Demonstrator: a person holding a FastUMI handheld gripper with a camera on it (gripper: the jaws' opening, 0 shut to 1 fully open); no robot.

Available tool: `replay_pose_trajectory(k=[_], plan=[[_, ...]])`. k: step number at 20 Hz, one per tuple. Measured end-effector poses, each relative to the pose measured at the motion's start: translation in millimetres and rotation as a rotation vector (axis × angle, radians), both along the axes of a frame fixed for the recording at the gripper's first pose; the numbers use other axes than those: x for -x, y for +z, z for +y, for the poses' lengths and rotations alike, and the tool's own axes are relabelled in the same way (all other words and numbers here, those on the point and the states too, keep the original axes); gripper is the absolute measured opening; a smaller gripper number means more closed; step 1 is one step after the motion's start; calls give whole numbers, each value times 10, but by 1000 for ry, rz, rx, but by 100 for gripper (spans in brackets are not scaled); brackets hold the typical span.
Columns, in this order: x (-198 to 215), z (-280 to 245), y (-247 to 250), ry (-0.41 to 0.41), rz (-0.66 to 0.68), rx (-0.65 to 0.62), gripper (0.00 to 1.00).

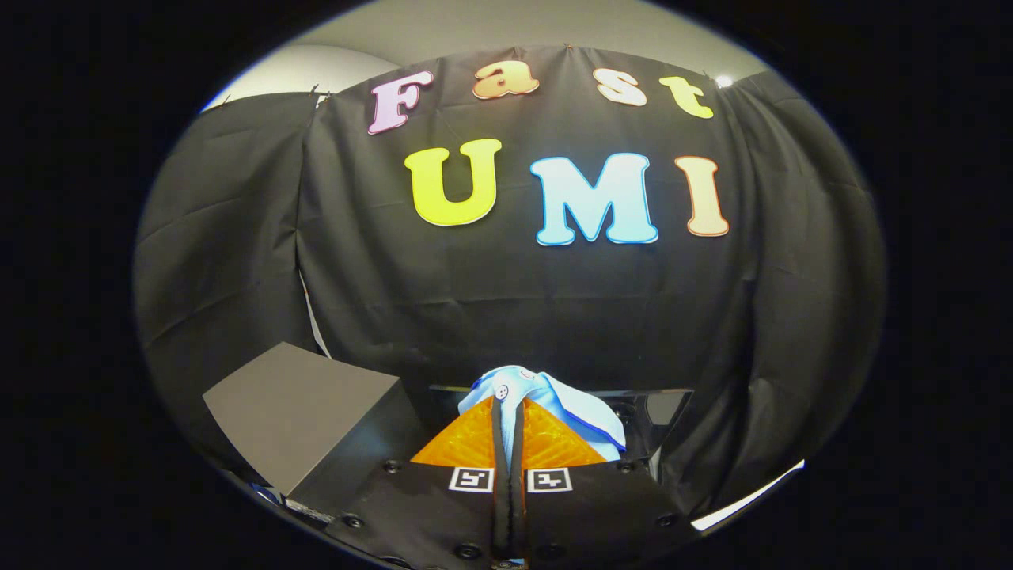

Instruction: Put the clothes into the washing machine and then close the washing machine lid.

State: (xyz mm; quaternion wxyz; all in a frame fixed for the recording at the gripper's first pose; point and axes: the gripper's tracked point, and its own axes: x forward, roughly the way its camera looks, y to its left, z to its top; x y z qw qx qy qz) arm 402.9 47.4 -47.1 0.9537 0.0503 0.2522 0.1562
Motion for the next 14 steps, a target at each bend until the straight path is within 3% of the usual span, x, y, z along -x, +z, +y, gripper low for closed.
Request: replay_pose_trajectory(k=[14], plan=[[160, -140, -1207, -17, 196, 111, 2]])
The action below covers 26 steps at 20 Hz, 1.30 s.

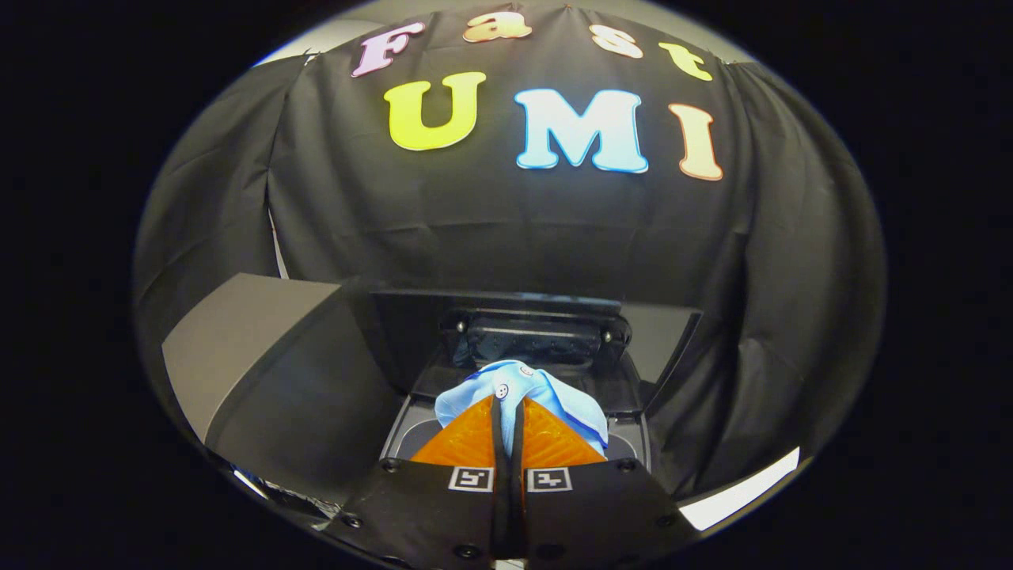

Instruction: Put the clothes into the washing machine and then close the washing machine lid.

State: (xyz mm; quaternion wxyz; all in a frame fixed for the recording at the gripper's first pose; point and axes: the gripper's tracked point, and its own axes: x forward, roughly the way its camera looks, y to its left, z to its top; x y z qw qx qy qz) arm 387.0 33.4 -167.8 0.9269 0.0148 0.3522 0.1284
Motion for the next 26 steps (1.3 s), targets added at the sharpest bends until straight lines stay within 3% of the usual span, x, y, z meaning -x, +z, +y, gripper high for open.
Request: replay_pose_trajectory(k=[11, 15, 17, 24, 26], plan=[[245, -16, -689, -25, 139, 35, 2], [405, -31, -847, -39, 191, 36, 6], [438, -45, -918, -56, 197, 28, 20], [507, -33, -857, -86, 175, 27, 97], [497, -1, -767, -77, 138, 27, 97]])
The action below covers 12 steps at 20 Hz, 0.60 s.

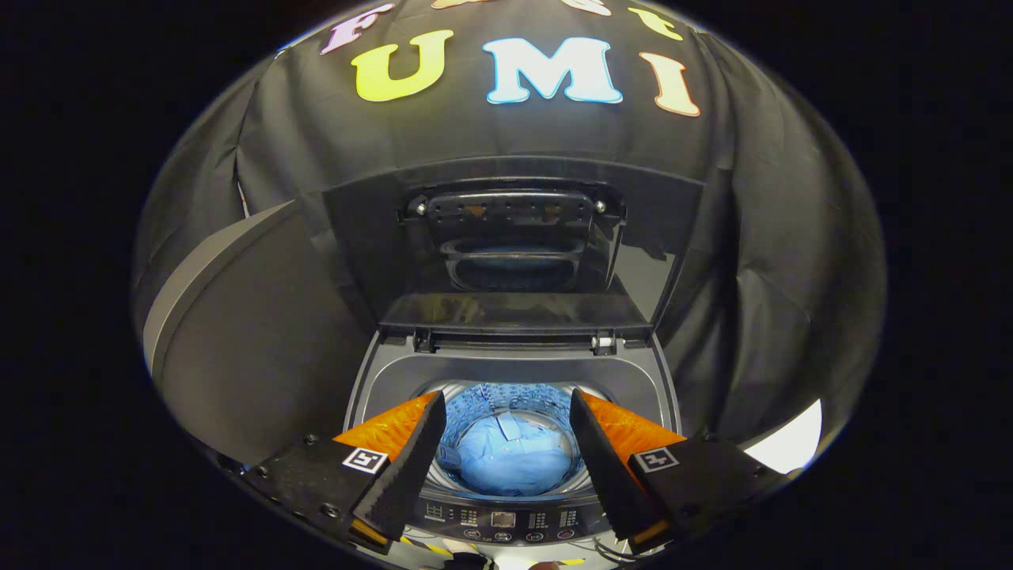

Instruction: Put the clothes into the washing machine and then close the washing machine lid.

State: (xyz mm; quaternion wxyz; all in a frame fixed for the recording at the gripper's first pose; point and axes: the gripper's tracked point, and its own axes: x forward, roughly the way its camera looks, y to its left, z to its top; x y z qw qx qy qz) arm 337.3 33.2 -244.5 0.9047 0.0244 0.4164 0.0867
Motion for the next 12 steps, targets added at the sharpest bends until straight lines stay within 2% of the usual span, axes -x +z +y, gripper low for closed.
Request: replay_pose_trajectory(k=[4, 12], plan=[[-142, 97, 328, 21, -139, -13, 97], [-547, 171, 1077, 5, -413, -58, 97]])
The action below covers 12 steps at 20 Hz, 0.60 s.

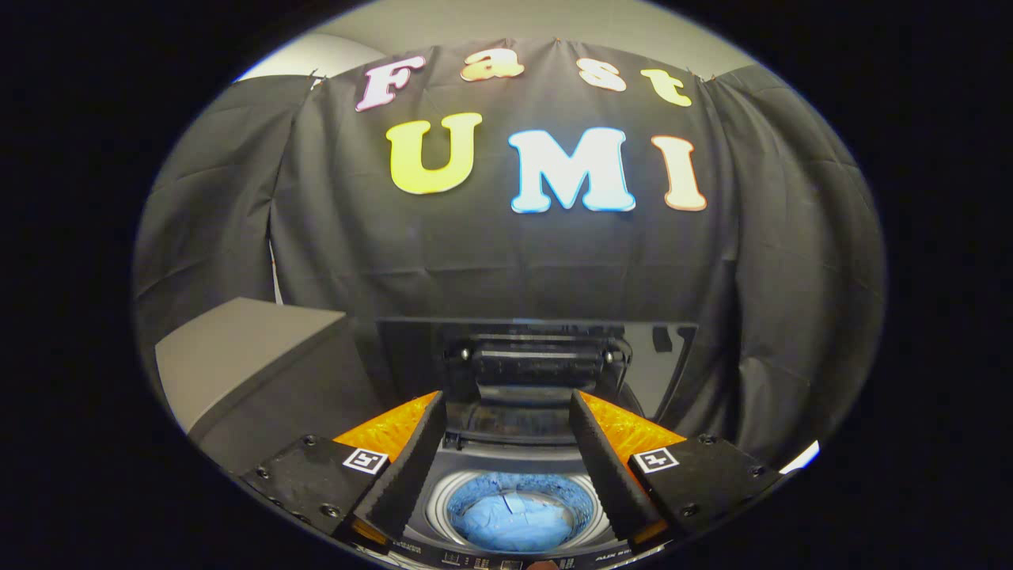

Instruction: Put the clothes into the washing machine and then close the washing machine lid.

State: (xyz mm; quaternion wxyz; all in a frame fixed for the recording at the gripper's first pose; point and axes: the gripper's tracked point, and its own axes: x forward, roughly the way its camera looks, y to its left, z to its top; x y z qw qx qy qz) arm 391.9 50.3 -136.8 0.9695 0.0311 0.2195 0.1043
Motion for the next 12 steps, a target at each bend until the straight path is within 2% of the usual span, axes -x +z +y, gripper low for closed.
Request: replay_pose_trajectory(k=[5, 12], plan=[[-299, 24, 379, -4, -133, -9, 97], [-897, 13, 528, -43, -151, -55, 97]])
